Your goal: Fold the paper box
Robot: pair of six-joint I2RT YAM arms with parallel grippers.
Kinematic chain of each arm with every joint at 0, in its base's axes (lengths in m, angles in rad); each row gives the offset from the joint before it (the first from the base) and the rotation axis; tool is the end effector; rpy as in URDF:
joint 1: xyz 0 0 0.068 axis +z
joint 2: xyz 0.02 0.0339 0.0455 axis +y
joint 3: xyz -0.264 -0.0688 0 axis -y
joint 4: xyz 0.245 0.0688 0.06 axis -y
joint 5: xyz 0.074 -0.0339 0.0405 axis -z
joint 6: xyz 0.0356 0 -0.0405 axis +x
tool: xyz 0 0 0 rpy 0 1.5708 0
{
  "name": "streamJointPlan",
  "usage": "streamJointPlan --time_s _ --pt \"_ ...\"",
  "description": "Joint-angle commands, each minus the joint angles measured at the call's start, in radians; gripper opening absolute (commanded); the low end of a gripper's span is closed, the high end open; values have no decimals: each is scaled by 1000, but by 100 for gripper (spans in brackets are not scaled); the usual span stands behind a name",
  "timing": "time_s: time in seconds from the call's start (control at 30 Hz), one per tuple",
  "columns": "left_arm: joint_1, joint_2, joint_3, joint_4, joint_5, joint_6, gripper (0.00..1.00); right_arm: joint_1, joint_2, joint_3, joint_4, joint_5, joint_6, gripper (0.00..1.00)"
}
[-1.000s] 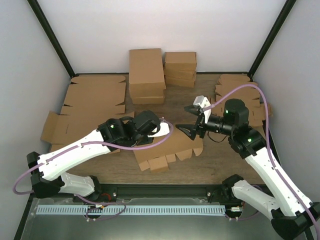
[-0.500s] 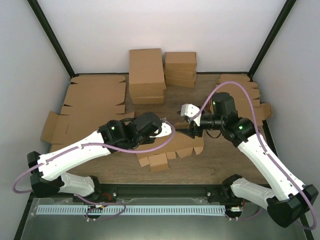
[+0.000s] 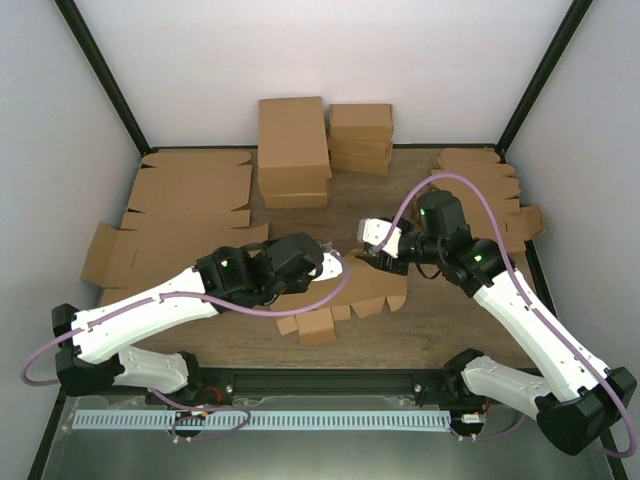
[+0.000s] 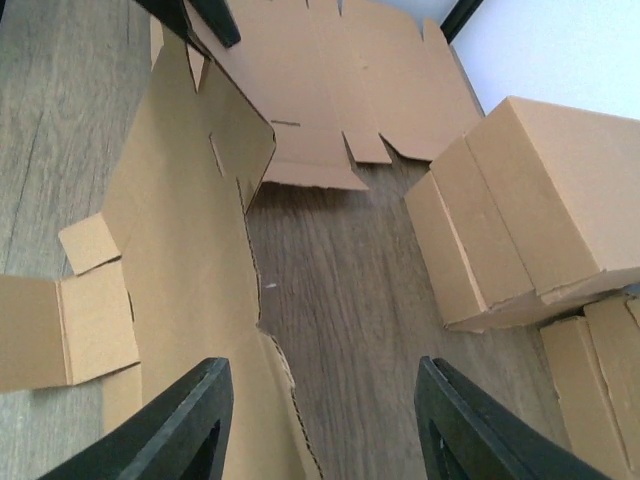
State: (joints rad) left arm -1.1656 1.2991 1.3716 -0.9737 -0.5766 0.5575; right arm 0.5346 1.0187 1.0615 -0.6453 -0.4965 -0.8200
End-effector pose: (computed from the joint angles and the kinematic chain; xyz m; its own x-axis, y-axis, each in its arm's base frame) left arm 0.1178 -0.2254 0.3640 0.0748 0.9508 -0.3005 0.7041 0.1631 0.6911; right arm 0.1725 0.1218 0.3490 0.2418 -0.6039 -0.7595 -0.8925 0.1686 -0.4182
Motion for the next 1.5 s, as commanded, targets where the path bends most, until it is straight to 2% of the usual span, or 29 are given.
streamJointPlan --time_s 0.0,0.13,0.5,0.67,0.7,0.8,0.93,1.03,1.13,1.23,1.33,1.47 --pt "-16 -13 -9 -6 -32 5 4 8 4 11 -49 59 -41 51" --pt "-26 -13 -12 -16 -46 4 4 12 5 -1 -49 81 -49 50" --pt "-32 -13 -5 -4 -34 -2 4 25 -5 -38 -46 39 -60 31" --pt "-32 -23 -6 1 -28 -17 5 27 6 -38 -50 37 -47 2" --pt "-32 -29 -8 10 -30 -30 8 26 2 -37 -44 34 -38 1" --pt "-31 -68 8 62 -13 -123 32 26 -25 -32 -19 9 -3 1" --pt "-27 -183 31 141 40 -353 71 25 -78 -54 62 -23 95 1" --pt "-11 -368 -53 259 92 -538 99 25 -87 -64 88 -61 184 1" --pt "41 -528 -155 330 87 -767 100 25 -112 -90 122 -105 284 1" --pt "62 -591 -166 250 79 -855 100 26 -171 -132 166 -143 375 1" --pt "62 -606 -186 207 144 -893 100 25 -240 -162 185 -164 433 1" --pt "62 -553 -198 173 183 -858 100 25 -289 -179 163 -142 486 1"
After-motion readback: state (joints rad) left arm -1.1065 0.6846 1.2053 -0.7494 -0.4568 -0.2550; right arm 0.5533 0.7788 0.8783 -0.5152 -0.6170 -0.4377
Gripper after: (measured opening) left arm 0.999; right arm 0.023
